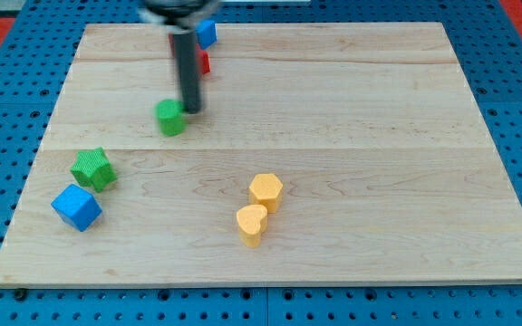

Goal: Push blue triangle into red circle

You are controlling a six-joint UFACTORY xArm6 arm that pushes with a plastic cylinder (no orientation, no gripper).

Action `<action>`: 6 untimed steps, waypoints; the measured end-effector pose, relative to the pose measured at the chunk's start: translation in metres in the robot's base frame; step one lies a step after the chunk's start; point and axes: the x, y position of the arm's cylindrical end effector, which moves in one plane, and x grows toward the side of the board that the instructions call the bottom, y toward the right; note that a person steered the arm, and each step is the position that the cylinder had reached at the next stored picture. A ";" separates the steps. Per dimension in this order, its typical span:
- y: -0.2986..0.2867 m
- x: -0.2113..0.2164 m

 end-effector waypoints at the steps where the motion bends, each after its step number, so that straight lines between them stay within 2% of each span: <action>1: -0.088 0.025; 2: -0.041 -0.019; 3: -0.137 -0.004; 4: -0.039 0.015; 5: 0.087 -0.034; 6: 0.173 -0.107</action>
